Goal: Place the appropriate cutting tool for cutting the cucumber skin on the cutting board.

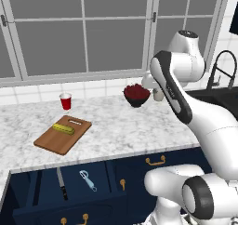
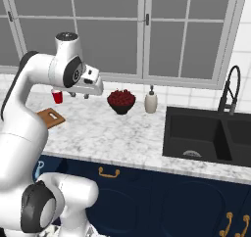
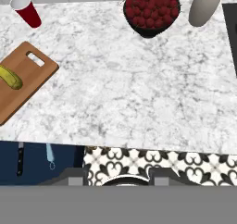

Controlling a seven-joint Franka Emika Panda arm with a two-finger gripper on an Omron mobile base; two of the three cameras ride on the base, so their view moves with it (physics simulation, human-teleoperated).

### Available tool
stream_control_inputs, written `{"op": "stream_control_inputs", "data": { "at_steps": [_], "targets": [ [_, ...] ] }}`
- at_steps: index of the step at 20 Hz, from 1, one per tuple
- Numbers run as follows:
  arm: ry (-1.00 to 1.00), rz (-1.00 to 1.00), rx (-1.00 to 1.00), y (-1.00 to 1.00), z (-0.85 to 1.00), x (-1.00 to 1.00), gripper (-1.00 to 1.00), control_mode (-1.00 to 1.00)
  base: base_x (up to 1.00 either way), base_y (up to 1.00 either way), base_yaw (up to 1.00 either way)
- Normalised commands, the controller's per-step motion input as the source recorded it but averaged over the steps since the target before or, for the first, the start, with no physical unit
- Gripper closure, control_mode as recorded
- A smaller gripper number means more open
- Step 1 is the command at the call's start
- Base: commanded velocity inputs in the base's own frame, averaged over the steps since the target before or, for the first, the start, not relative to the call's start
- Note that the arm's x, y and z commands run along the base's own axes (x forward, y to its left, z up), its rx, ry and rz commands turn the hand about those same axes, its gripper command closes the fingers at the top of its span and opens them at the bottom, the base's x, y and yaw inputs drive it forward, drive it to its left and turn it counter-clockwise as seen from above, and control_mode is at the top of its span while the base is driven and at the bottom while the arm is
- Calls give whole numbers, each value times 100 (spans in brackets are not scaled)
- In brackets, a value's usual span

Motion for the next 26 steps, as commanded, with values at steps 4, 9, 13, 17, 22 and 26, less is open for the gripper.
{"op": "stream_control_inputs", "data": {
  "at_steps": [4,9,13,17,22,26],
  "targets": [
    [-2,0,0,15,-3,-31,-100,-100,0,0,0],
    [5,0,0,67,-56,-38,-100,-100,0,0,0],
    [11,0,2,97,-91,-41,-100,-100,0,0,0],
    [18,0,2,99,-99,-19,-100,-100,0,0,0],
    [12,0,4,62,-71,6,-100,-100,0,0,0],
    [6,0,0,54,-56,8,-100,-100,0,0,0]
  ]
}}
